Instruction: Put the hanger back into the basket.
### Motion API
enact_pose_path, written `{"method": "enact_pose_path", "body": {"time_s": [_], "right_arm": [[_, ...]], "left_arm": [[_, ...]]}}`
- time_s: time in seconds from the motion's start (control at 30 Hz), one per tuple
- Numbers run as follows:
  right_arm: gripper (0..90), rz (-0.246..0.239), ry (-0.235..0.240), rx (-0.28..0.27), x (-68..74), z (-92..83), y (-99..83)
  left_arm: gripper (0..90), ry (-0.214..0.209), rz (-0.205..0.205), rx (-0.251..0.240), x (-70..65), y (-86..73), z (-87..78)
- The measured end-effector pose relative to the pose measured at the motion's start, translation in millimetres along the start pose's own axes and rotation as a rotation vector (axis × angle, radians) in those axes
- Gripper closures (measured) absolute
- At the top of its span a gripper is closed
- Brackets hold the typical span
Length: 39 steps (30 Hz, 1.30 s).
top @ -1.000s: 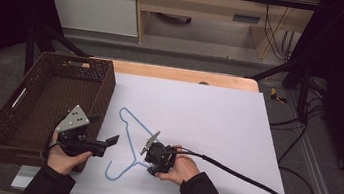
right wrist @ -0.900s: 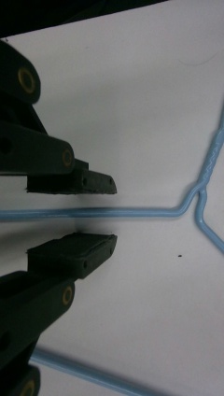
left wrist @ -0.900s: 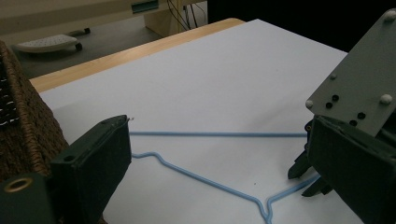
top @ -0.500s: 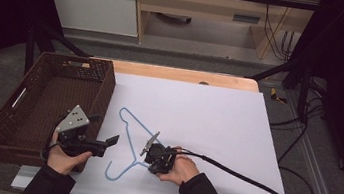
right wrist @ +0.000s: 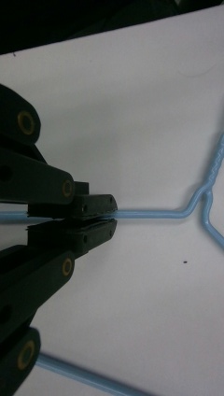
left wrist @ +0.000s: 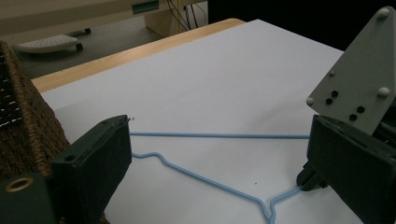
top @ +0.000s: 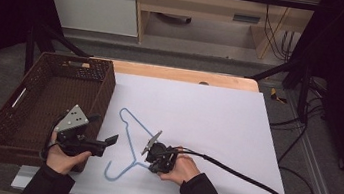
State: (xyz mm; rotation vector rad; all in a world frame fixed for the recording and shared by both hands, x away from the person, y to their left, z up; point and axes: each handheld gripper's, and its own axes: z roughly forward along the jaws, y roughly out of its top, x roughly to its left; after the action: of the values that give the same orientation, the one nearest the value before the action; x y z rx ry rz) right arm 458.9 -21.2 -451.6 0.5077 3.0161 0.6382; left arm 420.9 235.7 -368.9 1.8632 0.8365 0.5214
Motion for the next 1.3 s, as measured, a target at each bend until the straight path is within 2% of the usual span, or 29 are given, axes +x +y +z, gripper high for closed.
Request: {"method": "enact_pose_path", "body": {"time_s": [0.13, 0.23, 0.43, 0.53, 0.8, 0.97, 1.3], "right_arm": [[87.5, 0.011, 0.037, -0.022, -2.5, -5.1, 0.2], [87.5, 0.014, 0.047, -0.025, -4.0, -10.6, 0.7], [87.5, 0.026, 0.079, -0.080, -11.5, -29.7, -1.3], [87.5, 0.049, 0.093, -0.100, -13.9, -39.1, -2.3], [87.6, 0.071, 0.107, -0.161, -21.4, -55.4, -7.0], [87.6, 0.084, 0.111, -0.181, -25.0, -63.0, -9.2], [87.6, 0.112, 0.113, -0.223, -31.5, -78.1, -11.5]], "left_arm": [[6.4, -0.001, 0.004, -0.003, 1.0, 0.9, -2.5], [6.5, 0.001, 0.006, -0.012, 2.8, 2.0, -5.2], [6.5, 0.008, -0.004, -0.033, 7.6, 3.9, -12.9], [6.6, 0.009, -0.005, -0.037, 9.1, 4.4, -15.1], [6.5, -0.001, 0.004, -0.036, 11.6, 4.0, -17.4], [6.5, -0.009, 0.009, -0.037, 12.4, 4.0, -20.5], [4.5, -0.051, 0.011, -0.038, 11.1, 1.6, -25.3]]}}
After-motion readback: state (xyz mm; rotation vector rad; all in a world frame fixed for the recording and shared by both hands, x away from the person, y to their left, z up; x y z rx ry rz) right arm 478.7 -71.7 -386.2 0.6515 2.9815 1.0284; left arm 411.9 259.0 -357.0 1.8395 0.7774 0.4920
